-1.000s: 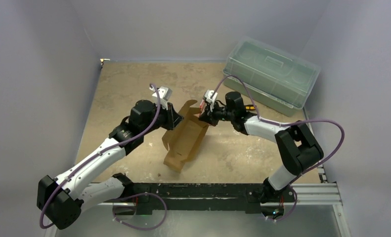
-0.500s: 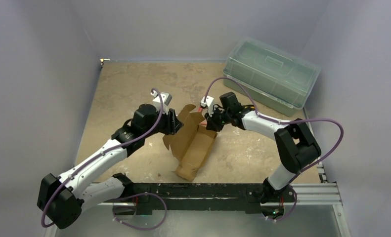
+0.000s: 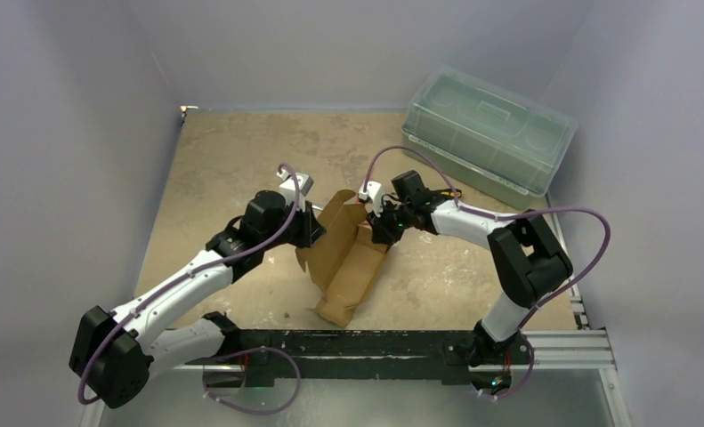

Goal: Fold the paper box

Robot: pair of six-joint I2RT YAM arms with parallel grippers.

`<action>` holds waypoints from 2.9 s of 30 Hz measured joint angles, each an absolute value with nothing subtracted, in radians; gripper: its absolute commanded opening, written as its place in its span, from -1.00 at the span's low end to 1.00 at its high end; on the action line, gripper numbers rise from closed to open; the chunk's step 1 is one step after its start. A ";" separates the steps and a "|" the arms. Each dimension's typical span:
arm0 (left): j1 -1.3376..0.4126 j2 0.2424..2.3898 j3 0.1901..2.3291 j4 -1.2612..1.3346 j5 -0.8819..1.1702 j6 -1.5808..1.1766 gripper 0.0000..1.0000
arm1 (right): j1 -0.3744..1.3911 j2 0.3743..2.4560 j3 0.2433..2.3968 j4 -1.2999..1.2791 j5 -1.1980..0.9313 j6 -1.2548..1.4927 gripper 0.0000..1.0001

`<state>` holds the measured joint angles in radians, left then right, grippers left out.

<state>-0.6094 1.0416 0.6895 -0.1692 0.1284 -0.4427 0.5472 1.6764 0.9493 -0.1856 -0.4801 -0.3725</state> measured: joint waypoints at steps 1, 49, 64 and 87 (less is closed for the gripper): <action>-0.609 1.042 0.690 -0.169 0.130 -0.442 -0.88 | 0.551 1.680 0.950 -0.189 -0.478 -0.376 -0.45; -0.609 1.067 0.707 -0.144 0.150 -0.422 -0.35 | 0.552 1.592 0.994 -0.258 -0.444 -0.455 0.07; -0.609 1.094 0.723 -0.144 0.187 -0.391 -0.83 | 0.405 1.242 0.790 -0.416 -0.667 -1.034 -1.00; -0.609 1.215 0.790 -0.121 0.277 -0.344 -1.00 | 0.369 1.441 0.824 -0.547 -0.487 -1.329 -1.00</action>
